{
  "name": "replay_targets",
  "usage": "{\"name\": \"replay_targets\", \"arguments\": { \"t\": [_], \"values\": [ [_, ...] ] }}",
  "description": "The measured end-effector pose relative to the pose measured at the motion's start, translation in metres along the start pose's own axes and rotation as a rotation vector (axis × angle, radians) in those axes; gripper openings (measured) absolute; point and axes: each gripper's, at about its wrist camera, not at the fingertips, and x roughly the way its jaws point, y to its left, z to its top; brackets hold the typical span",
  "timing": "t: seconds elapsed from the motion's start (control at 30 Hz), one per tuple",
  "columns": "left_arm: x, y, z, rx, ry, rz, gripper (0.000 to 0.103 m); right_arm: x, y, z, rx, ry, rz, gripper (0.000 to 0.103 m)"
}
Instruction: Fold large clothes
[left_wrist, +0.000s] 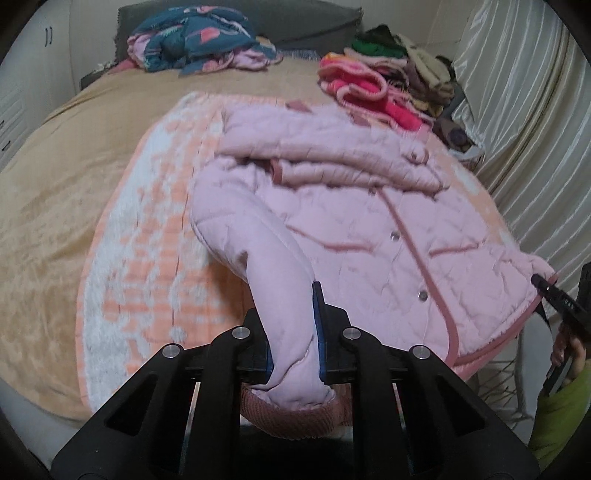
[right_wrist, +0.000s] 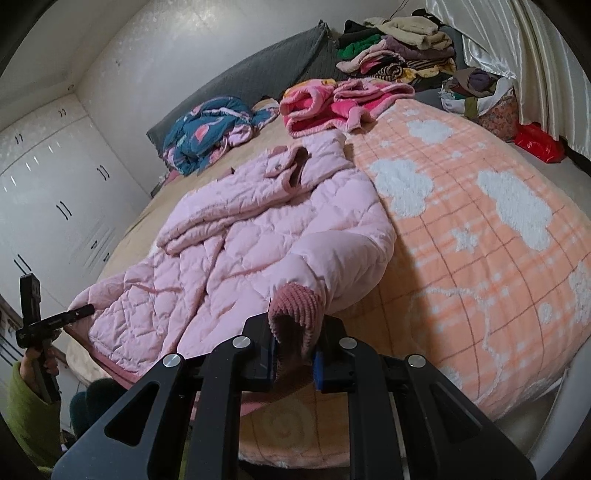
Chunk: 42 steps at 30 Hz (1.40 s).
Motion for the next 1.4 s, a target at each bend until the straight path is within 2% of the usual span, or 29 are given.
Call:
{"name": "replay_targets", "arguments": {
  "t": [0.37, 0.83, 1.4],
  "values": [
    [-0.014, -0.011, 0.030, 0.003, -0.086, 0.025, 0.008, -0.007, 0.011, 0.034, -0.014, -0.054, -0.003, 0.013],
    [-0.022, -0.025, 0.057, 0.054, -0.133, 0.093, 0.008, -0.013, 0.017, 0.063, 0.004, -0.086, 0.006, 0.013],
    [-0.020, -0.020, 0.100, 0.033, -0.197, 0.108, 0.008, -0.009, 0.019, 0.095, 0.028, -0.130, -0.002, 0.013]
  ]
}}
